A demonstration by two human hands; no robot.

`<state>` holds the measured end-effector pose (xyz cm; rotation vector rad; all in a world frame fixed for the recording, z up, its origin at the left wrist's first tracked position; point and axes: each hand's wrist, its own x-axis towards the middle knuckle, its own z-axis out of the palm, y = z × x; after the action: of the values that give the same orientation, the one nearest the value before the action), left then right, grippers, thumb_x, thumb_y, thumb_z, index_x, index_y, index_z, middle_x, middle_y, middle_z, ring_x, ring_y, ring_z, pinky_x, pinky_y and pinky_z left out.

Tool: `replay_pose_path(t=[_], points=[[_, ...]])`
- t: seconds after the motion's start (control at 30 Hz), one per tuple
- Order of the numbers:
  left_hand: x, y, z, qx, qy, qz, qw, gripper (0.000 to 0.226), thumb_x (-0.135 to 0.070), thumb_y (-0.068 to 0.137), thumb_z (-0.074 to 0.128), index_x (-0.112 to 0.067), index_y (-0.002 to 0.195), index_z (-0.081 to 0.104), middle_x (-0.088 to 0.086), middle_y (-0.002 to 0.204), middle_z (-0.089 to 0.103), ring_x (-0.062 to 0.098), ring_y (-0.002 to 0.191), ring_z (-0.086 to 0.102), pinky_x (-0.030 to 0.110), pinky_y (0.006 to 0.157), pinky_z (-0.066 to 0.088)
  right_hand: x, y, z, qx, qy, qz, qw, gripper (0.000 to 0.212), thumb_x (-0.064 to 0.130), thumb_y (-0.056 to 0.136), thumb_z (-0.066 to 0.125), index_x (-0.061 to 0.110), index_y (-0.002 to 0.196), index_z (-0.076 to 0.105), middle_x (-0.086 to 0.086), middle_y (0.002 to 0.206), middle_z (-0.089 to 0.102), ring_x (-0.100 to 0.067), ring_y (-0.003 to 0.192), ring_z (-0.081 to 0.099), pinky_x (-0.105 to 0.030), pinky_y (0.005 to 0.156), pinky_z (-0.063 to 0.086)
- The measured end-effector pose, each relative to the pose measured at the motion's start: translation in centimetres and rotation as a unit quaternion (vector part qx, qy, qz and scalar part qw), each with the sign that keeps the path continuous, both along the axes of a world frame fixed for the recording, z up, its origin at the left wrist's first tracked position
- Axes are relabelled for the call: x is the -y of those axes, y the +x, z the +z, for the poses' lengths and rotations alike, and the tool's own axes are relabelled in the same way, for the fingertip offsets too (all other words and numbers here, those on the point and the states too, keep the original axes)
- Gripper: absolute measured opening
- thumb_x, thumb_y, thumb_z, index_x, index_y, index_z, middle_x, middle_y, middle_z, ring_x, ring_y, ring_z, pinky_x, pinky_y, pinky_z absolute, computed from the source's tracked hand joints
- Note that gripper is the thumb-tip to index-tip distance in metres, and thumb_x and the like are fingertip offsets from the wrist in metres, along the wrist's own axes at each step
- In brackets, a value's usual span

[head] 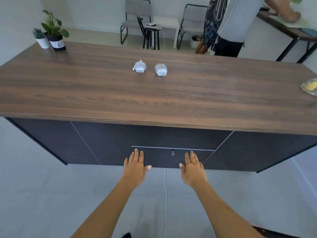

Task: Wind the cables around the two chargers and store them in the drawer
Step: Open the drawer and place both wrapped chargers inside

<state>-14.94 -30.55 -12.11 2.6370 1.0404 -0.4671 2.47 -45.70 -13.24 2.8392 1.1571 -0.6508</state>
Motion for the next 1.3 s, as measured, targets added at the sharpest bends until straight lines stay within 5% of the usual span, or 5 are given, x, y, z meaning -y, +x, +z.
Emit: replay_pose_path(t=[0.5, 0.67, 0.9, 1.13, 1.3], points=[[-1.7, 5.7, -23.7, -0.001, 0.016, -0.074, 0.997, 0.067, -0.045, 0.100, 0.023, -0.008, 0.149, -0.005, 0.010, 0.159, -0.012, 0.022, 0.147, -0.005, 0.037, 0.118, 0.000, -4.5, 5.6, -23.7, -0.038, 0.000, 0.013, 0.999, 0.060, 0.038, 0.101, 0.024, 0.014, 0.150, -0.001, -0.006, 0.160, -0.006, -0.020, 0.147, -0.002, -0.034, 0.117, 0.008], [-6.2, 9.8, -30.5, 0.062, 0.157, -0.160, 0.973, 0.069, -0.041, 0.102, 0.029, -0.005, 0.148, -0.008, 0.010, 0.157, -0.013, 0.025, 0.147, -0.002, 0.040, 0.118, 0.004, -8.1, 10.2, -30.1, -0.021, 0.044, -0.030, 0.998, 0.058, 0.036, 0.101, 0.026, 0.014, 0.150, 0.003, -0.005, 0.160, -0.002, -0.020, 0.147, 0.001, -0.038, 0.116, 0.013], [-13.9, 16.1, -29.5, 0.265, 0.421, -0.242, 0.833, 0.059, -0.037, 0.099, 0.027, -0.009, 0.149, 0.015, 0.009, 0.158, 0.017, 0.024, 0.144, 0.018, 0.042, 0.116, 0.015, -10.5, 11.7, -37.9, -0.011, 0.156, -0.061, 0.986, 0.053, 0.033, 0.101, 0.032, 0.017, 0.149, 0.019, -0.003, 0.158, 0.017, -0.022, 0.143, 0.024, -0.036, 0.108, 0.031], [-21.4, 18.6, -26.6, 0.245, 0.623, -0.398, 0.627, 0.057, -0.046, 0.100, 0.030, -0.024, 0.151, 0.015, -0.004, 0.155, 0.016, 0.017, 0.139, 0.020, 0.039, 0.111, 0.020, -12.8, 12.1, -40.6, 0.043, 0.323, -0.213, 0.921, 0.038, 0.033, 0.096, 0.050, 0.013, 0.127, 0.057, -0.006, 0.119, 0.067, -0.036, 0.098, 0.063, -0.032, 0.086, 0.046], [-22.2, 19.2, -27.2, 0.262, 0.659, -0.397, 0.582, 0.059, -0.048, 0.098, 0.031, -0.024, 0.150, 0.019, -0.002, 0.153, 0.021, 0.017, 0.138, 0.023, 0.042, 0.112, 0.016, -14.5, 11.9, -40.7, -0.001, 0.440, -0.351, 0.827, 0.022, 0.023, 0.088, 0.065, 0.008, 0.103, 0.073, -0.013, 0.087, 0.074, -0.027, 0.080, 0.069, -0.009, 0.066, 0.034]])
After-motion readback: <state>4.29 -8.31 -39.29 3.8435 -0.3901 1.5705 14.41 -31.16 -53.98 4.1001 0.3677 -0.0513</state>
